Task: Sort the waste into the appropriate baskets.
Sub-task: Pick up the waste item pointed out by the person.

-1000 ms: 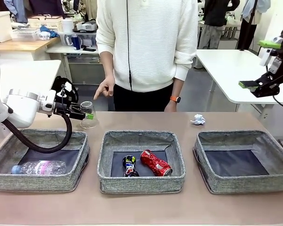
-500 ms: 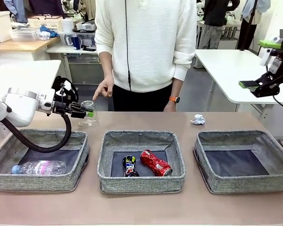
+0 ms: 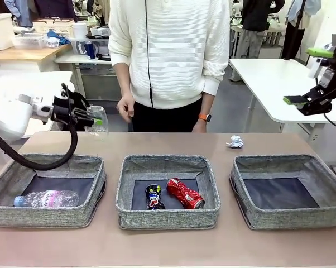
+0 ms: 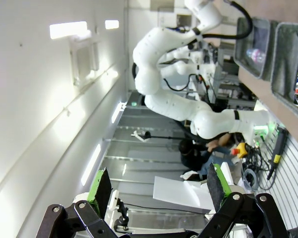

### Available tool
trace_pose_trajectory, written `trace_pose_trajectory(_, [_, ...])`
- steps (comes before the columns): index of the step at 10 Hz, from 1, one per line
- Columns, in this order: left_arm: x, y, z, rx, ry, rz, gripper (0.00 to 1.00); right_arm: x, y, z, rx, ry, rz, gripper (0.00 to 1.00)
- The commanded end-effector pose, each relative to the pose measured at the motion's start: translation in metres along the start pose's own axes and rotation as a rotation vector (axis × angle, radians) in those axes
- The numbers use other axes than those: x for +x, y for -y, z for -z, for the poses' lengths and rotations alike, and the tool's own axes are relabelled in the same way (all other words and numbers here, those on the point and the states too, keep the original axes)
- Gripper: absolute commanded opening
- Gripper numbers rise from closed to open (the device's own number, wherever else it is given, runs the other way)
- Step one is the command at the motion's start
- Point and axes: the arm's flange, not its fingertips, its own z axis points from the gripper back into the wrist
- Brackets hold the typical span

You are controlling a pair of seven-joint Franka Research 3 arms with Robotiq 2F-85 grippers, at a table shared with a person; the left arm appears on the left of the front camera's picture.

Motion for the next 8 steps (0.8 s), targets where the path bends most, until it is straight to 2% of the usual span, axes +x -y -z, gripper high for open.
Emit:
trace_pose_trajectory(1, [0.056, 0.030, -0.038, 0.106, -0.092, -0.140, 0.37, -0.002, -0.003, -0.001, 0.003, -0.006, -0.005, 1.00])
trace_pose_trajectory(2, [0.094, 0.047, -0.059, 0.102, -0.243, -0.233, 0.37, -0.002, -0.003, -0.001, 0.003, -0.006, -0.005, 1.00])
trace_pose_trajectory(3, [0.128, 0.063, -0.076, 0.080, -0.344, -0.274, 0.37, -0.002, -0.003, -0.001, 0.003, -0.006, -0.005, 1.00])
trace_pose_trajectory(4, [0.147, 0.077, -0.081, 0.111, -0.472, -0.396, 0.37, -0.002, -0.003, -0.001, 0.003, -0.006, -0.005, 1.00])
trace_pose_trajectory(5, [0.159, 0.090, -0.083, 0.049, -0.545, -0.509, 0.37, -0.002, -0.003, -0.001, 0.003, -0.006, -0.005, 1.00])
trace_pose_trajectory(6, [0.163, 0.101, -0.083, 0.107, -0.591, -0.502, 0.37, -0.002, -0.003, -0.001, 0.003, -0.006, -0.005, 1.00])
trace_pose_trajectory(8, [0.169, 0.113, -0.073, 0.157, -0.625, -0.633, 0.37, -0.002, -0.003, -0.001, 0.003, -0.006, -0.005, 1.00])
